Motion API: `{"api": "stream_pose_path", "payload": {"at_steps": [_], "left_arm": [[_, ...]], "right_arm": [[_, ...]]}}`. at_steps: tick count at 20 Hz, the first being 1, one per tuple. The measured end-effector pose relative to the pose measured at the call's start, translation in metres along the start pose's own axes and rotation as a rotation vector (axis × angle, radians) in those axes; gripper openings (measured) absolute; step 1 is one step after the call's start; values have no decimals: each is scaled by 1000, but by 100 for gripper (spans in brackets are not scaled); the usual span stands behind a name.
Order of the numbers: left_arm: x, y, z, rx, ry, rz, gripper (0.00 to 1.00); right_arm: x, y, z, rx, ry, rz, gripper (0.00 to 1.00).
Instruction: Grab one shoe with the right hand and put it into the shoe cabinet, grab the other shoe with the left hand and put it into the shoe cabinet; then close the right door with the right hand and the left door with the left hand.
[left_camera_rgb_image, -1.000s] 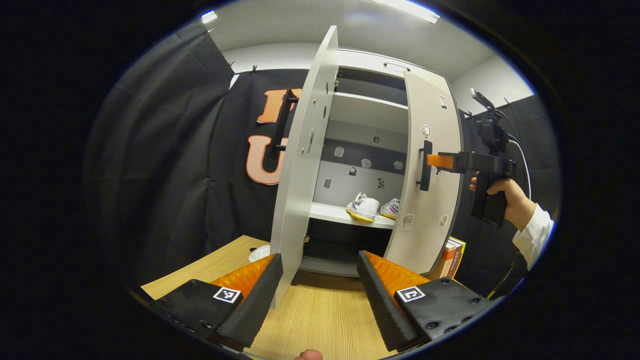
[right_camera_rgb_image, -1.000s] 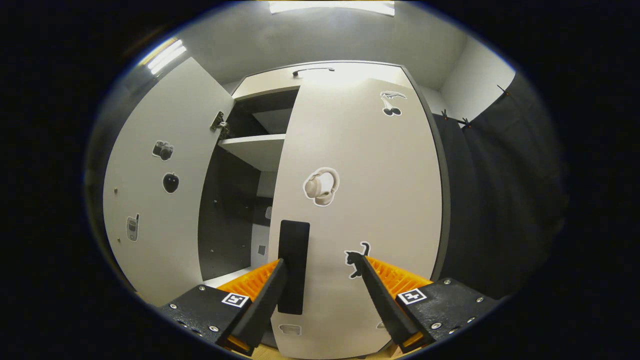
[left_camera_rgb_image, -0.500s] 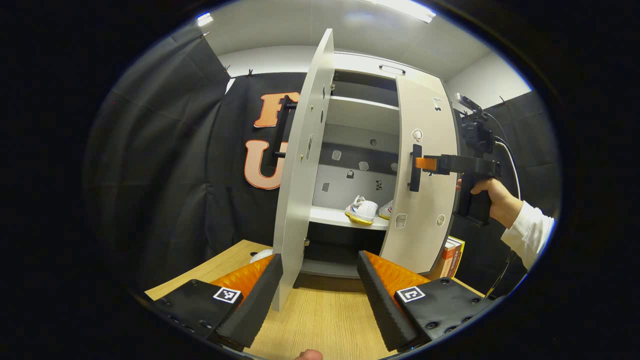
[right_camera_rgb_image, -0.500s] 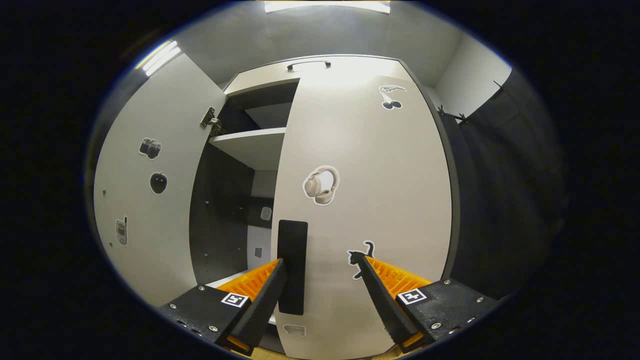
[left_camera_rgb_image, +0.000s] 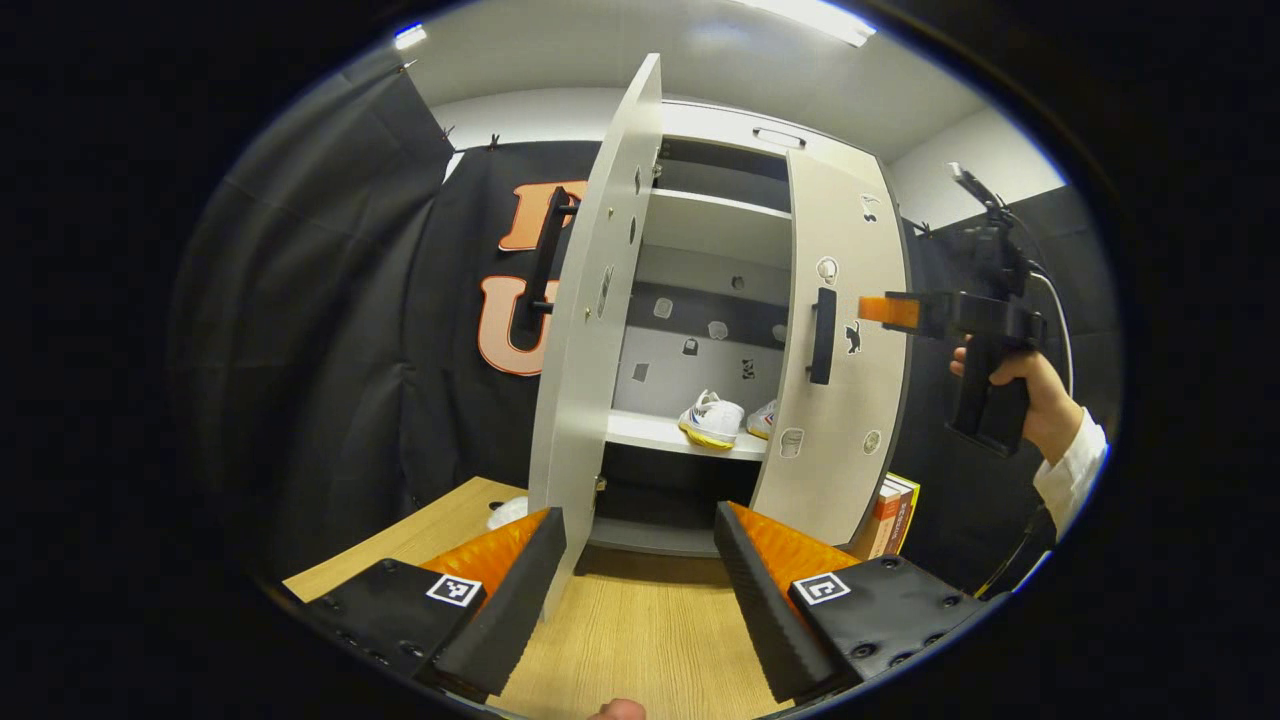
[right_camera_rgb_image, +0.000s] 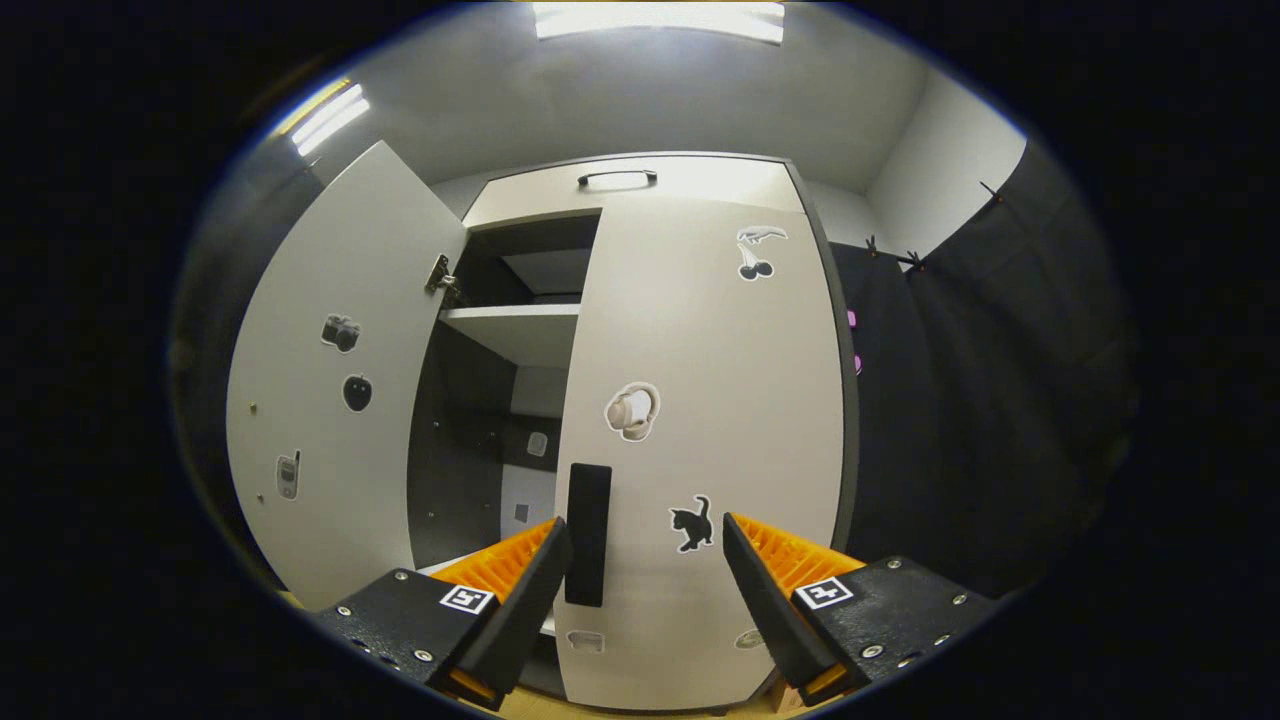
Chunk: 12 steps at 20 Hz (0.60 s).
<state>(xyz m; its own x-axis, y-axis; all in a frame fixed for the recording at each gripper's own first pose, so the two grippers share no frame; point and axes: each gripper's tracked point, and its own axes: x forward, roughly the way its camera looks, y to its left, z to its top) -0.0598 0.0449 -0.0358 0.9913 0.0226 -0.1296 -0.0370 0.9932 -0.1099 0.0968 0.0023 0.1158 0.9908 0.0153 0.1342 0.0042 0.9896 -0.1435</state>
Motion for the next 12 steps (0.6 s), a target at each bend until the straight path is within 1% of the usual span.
{"api": "stream_pose_path", "payload": {"at_steps": [3,7,11,12], "left_arm": [[7,-3,0,-9,7,-1,97],[13,-10,4,4,-2,-11,97],[16,-18,5,1,-4,-20,97],[15,-14,9,-6,-14,-2,97]], "right_arm": [[-39,2,-7,-21,-8,8,94],[-92,-3,-33,-7,14,-23,94],[-126,-6,-63,9,64,-50,94],[-134,-7,-70,16,75,-55,94]]}}
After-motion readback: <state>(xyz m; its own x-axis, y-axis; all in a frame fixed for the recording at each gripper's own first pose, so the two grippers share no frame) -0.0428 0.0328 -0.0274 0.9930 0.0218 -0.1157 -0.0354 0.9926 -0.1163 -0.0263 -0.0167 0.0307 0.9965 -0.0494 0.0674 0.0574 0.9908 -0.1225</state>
